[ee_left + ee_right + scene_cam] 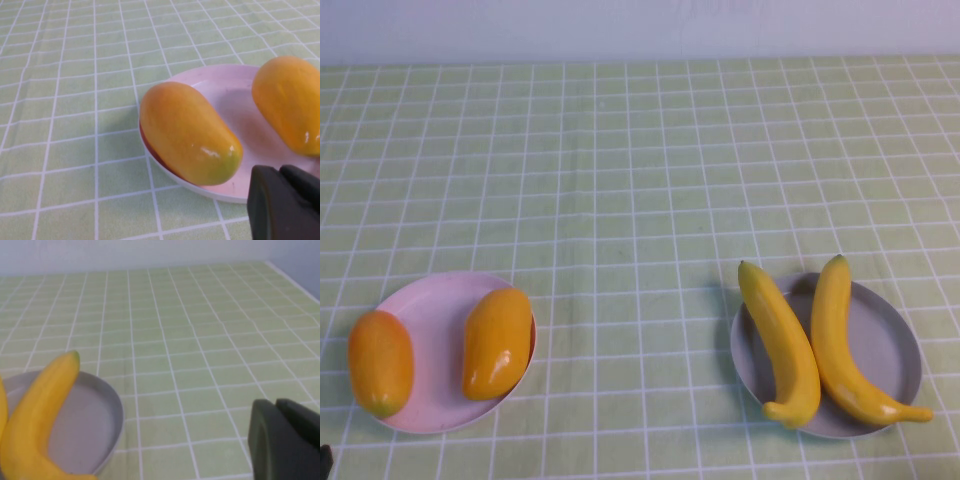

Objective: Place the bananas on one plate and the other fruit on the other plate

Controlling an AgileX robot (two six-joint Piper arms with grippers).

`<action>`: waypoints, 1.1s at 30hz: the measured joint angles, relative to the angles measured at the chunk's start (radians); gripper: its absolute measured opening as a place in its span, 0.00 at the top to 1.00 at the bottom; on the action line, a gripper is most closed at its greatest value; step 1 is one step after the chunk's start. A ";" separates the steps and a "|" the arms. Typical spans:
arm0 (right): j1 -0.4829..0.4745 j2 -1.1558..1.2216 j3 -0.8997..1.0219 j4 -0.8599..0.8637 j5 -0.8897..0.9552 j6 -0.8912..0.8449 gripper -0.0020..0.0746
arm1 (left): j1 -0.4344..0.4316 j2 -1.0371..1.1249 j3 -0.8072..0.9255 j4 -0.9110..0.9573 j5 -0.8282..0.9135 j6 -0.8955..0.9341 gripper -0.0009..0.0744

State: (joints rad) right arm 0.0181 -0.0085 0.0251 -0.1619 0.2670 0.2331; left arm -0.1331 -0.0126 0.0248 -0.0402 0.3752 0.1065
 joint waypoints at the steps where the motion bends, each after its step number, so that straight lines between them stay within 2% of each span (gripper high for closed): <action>1: 0.000 0.000 0.000 0.000 0.024 0.000 0.99 | 0.000 0.000 0.000 0.000 0.000 0.000 0.99; 9: 0.000 -0.002 0.000 0.045 0.073 -0.018 0.99 | 0.000 0.000 0.000 0.000 0.000 0.000 0.99; 13: 0.000 -0.005 0.000 0.208 0.076 -0.248 0.99 | 0.000 0.000 0.000 0.000 0.000 0.000 0.99; 16: 0.000 -0.005 0.000 0.259 0.076 -0.329 0.99 | 0.000 0.000 0.000 0.000 0.000 0.000 0.99; 33: 0.000 -0.005 0.000 0.277 0.078 -0.359 0.99 | 0.000 0.000 0.000 0.000 0.000 0.000 0.99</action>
